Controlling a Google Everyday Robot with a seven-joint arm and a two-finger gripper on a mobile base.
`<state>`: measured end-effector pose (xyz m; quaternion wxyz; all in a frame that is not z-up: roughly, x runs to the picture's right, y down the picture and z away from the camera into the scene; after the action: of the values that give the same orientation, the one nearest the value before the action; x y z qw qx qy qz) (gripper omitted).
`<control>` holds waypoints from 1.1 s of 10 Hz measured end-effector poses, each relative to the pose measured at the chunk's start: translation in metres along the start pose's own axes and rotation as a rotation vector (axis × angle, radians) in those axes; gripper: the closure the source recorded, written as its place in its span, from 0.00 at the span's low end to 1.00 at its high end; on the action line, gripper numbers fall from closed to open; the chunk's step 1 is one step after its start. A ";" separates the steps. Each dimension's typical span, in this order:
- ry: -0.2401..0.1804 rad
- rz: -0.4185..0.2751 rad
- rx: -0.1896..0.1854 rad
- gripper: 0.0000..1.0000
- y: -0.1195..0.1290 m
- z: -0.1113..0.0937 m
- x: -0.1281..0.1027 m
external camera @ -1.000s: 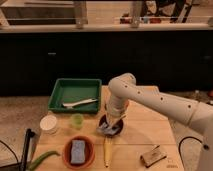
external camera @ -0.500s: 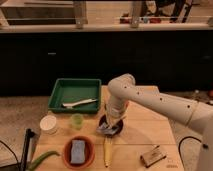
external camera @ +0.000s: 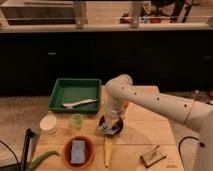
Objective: Place fork in plastic cup
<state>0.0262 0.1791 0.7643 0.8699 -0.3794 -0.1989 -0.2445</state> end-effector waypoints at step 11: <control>0.019 -0.169 0.032 1.00 -0.035 -0.017 -0.047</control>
<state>-0.0290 0.1581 0.7481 0.8541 -0.3449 -0.2255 -0.3174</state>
